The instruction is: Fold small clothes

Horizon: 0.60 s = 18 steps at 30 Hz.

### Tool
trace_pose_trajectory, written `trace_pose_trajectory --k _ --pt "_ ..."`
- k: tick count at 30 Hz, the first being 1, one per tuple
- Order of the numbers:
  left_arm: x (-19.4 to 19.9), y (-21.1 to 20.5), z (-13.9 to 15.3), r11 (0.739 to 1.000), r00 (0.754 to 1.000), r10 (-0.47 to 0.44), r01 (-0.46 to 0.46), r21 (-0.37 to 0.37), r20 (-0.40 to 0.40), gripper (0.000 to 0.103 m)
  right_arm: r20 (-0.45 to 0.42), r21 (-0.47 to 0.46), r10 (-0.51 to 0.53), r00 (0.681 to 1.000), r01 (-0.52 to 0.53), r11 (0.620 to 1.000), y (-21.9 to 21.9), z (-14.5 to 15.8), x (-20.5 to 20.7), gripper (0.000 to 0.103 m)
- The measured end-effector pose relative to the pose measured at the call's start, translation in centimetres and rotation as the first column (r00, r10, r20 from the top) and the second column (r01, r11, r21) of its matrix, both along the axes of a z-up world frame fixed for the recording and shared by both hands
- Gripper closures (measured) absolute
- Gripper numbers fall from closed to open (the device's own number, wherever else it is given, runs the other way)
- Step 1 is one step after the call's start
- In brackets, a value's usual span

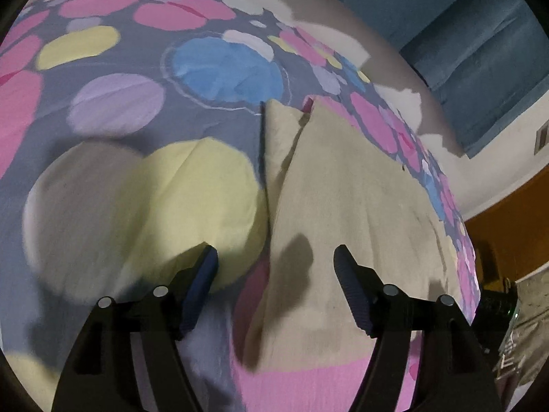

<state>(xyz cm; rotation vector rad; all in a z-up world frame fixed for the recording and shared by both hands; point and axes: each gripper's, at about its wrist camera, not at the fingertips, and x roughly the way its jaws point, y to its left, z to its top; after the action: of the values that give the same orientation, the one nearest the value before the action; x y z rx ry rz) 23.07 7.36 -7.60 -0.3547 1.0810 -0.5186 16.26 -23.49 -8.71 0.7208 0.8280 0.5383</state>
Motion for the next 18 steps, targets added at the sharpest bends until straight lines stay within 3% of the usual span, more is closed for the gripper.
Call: trace_pose_trajectory --k 12,15,18 --pt "5.1 -2.8 -0.9 0.992 0.998 -0.051 0.048 -0.115 -0.024 0.035 0.011 0.031 0.017 1.000 -0.018 0.999 0.0 -0.2 0.7 0.014" --pt "5.4 -3.8 -1.0 0.992 0.997 -0.081 0.078 -0.100 -0.017 0.043 0.014 0.039 0.021 1.000 -0.022 0.999 0.0 -0.1 0.7 0.014" --pt "6.1 -3.9 -1.3 0.987 0.994 -0.092 0.084 -0.137 -0.053 0.054 0.016 0.044 0.022 1.000 -0.023 0.999 0.1 -0.1 0.7 0.013"
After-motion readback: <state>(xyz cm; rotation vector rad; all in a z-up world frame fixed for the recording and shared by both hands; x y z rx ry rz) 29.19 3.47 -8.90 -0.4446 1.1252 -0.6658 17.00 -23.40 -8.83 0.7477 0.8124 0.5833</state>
